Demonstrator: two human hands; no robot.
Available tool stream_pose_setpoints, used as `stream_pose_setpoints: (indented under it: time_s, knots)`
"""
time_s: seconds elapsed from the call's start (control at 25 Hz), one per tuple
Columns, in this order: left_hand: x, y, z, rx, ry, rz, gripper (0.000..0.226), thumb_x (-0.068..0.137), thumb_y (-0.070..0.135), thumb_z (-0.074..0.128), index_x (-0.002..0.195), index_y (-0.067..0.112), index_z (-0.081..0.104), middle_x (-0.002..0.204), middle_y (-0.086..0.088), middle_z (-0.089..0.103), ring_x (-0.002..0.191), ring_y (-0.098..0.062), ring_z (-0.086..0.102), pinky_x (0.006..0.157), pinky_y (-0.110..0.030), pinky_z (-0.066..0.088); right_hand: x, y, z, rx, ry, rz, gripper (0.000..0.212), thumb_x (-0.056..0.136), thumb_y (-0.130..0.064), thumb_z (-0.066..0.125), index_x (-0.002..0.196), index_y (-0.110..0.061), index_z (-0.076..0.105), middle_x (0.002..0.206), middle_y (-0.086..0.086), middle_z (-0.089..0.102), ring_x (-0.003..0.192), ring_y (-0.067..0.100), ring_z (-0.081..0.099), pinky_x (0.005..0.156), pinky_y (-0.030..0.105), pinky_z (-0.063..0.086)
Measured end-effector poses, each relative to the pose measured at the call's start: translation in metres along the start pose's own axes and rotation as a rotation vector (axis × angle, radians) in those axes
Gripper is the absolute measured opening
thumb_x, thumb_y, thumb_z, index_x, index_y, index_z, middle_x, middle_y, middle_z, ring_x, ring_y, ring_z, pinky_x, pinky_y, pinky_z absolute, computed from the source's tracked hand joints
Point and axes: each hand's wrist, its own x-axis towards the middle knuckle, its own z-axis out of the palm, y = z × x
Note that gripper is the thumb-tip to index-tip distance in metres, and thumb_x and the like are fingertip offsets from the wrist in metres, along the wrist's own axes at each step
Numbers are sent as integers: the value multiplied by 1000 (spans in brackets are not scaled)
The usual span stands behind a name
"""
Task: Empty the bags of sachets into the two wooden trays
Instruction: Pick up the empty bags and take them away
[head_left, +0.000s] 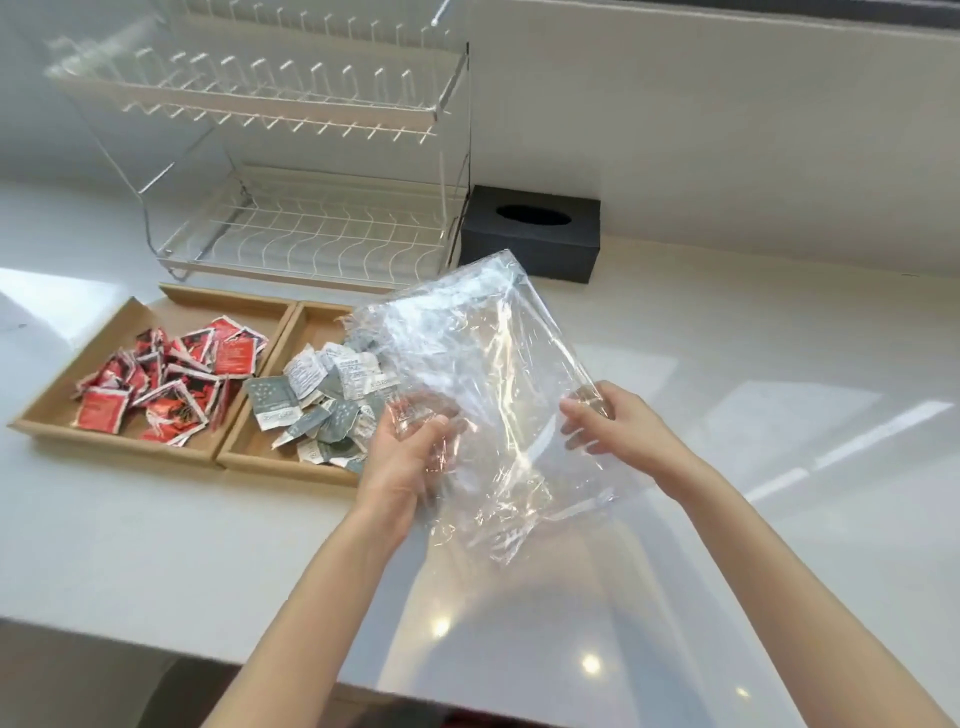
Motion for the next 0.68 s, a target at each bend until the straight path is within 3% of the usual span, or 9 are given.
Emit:
stream_pose_setpoints:
  time_s: [0.08,0.12,0.2,0.28,0.36,0.52,0.6,0.68]
  knots:
    - [-10,7,-31,20,-3,17,30,83,-1,55,108,15,52,93,-4,68,81,-24,65,79,-45,53,-13,-10,26,43,22,0,23,91,-33,48,97,-11,54,77,-4,64,52,-6,61,56,11,48]
    - [-15,10,-48,25,-17,26,29,84,-1,54,107,16,53,92,-3,70,84,-29,64,82,-45,52,-19,-15,40,58,28,-2,23,92,-31,47,97,-10,55,75,-6,63,48,-9,58,51,8,46]
    - [-29,16,-83,48,-26,55,26,84,-1,53,99,20,54,78,6,73,75,-22,60,64,-25,54,-35,-24,73,107,25,-7,19,92,-25,48,97,-8,56,73,-6,62,46,-9,57,47,6,44]
    - [-43,22,-116,63,-12,92,25,85,1,53,98,22,54,71,10,71,65,-10,53,49,-12,46,-50,-30,104,166,12,-9,11,91,-20,50,92,-10,55,72,-4,60,48,-5,58,45,7,42]
    - [-57,26,-151,62,0,112,22,85,3,54,103,17,53,74,8,67,65,-8,52,52,-13,46,-66,-36,138,175,-17,-9,8,91,-20,51,85,-15,55,73,-5,58,57,2,59,47,8,42]
    - [-85,23,-222,87,63,97,6,85,10,57,89,15,58,84,-2,62,73,-11,49,66,-24,39,-97,-41,209,179,-41,-31,9,91,-19,50,84,-22,55,76,-7,60,69,8,58,57,14,46]
    - [-106,22,-257,95,93,99,5,85,12,57,87,16,58,85,0,63,73,-10,55,62,-20,45,-116,-40,247,178,-37,-20,6,91,-19,50,88,-19,55,76,-7,60,67,6,57,53,11,45]
    - [-127,19,-288,103,104,87,5,85,15,57,89,16,58,77,5,61,63,-10,54,47,-15,46,-134,-40,278,177,-50,-8,6,91,-19,51,88,-18,55,76,-6,60,67,7,56,52,11,45]
